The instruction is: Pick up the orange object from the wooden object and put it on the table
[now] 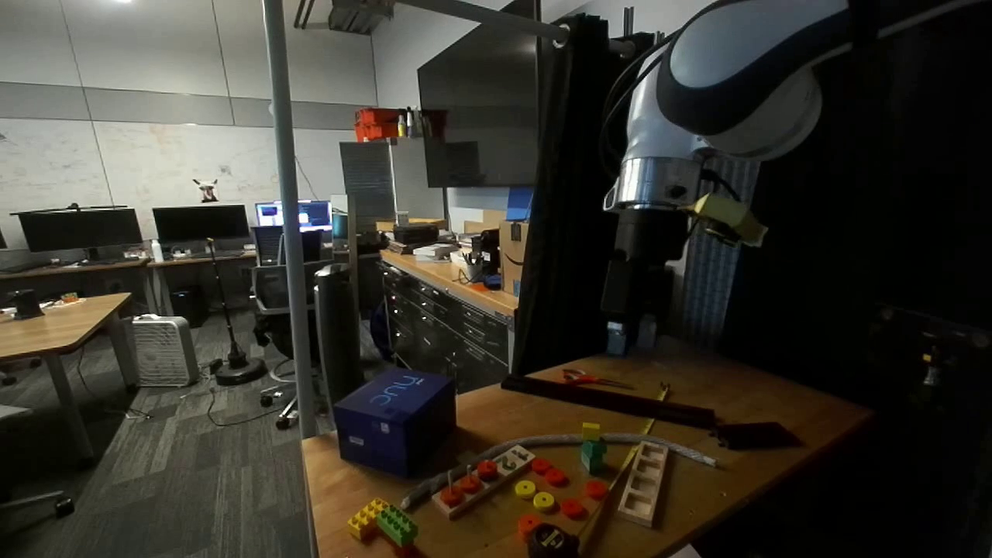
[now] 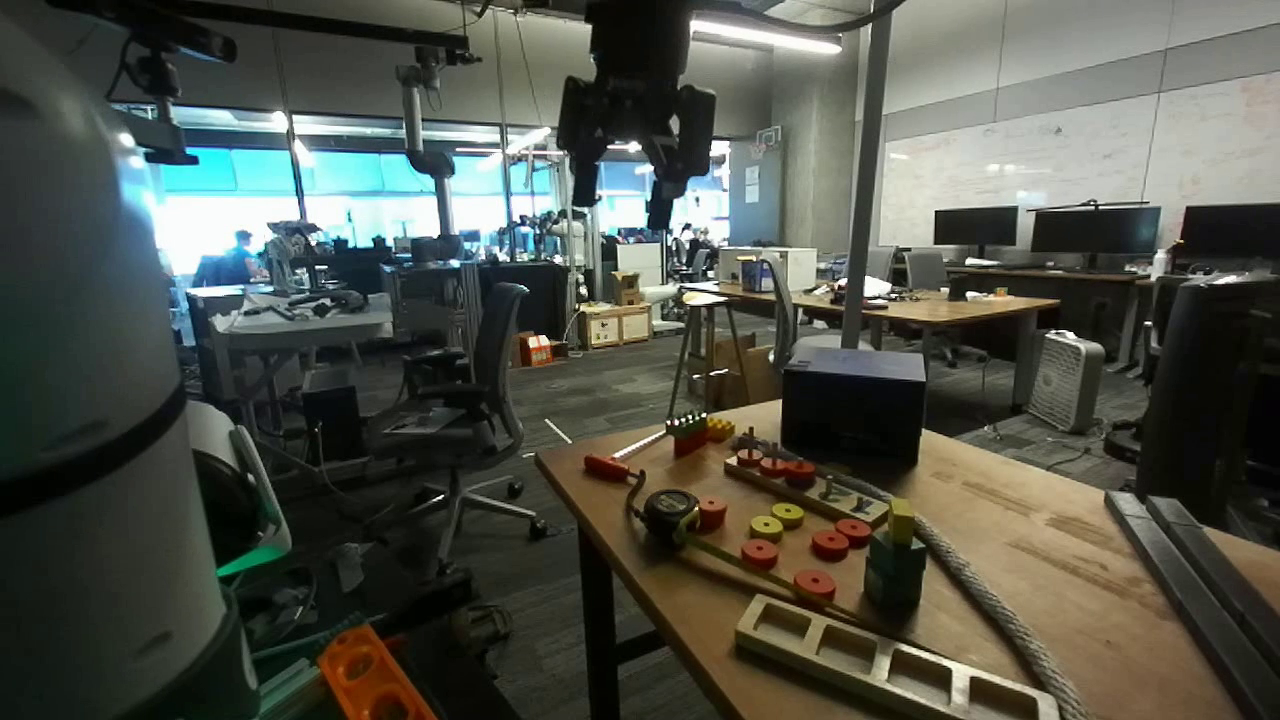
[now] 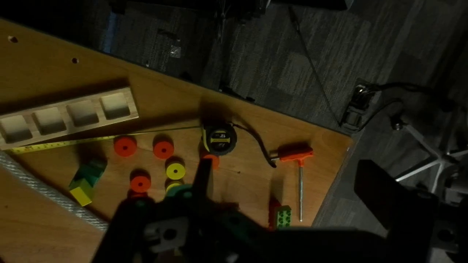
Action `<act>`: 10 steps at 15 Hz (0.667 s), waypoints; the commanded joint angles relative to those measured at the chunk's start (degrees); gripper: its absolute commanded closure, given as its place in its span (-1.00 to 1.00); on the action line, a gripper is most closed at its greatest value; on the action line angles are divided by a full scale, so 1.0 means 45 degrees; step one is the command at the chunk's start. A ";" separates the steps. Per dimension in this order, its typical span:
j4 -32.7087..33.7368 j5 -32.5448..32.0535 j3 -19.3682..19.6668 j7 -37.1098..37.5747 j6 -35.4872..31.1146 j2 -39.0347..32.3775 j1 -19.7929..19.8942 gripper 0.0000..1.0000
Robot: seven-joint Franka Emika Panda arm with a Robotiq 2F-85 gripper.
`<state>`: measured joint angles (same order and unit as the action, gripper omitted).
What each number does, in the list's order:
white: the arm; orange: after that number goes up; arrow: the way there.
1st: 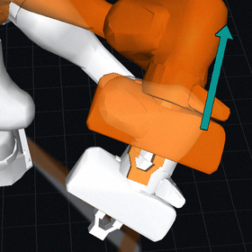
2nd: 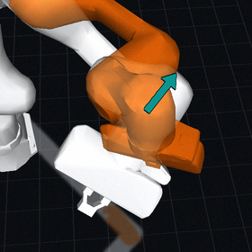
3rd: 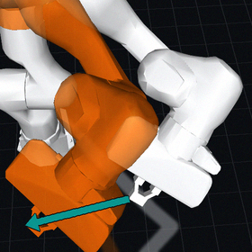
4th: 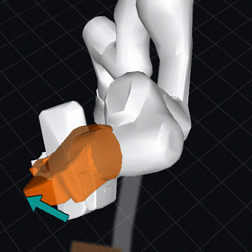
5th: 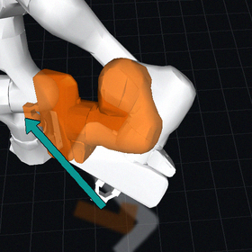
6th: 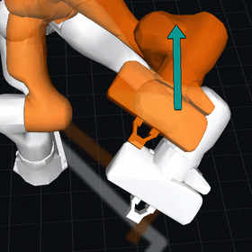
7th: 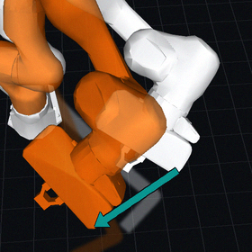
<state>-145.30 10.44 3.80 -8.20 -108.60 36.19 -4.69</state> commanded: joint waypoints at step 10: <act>0.2654 -0.2278 -0.2906 0.9706 -0.7359 -0.7181 0.1670 -1.00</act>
<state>-140.05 4.99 -7.88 25.34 -137.21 14.12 0.39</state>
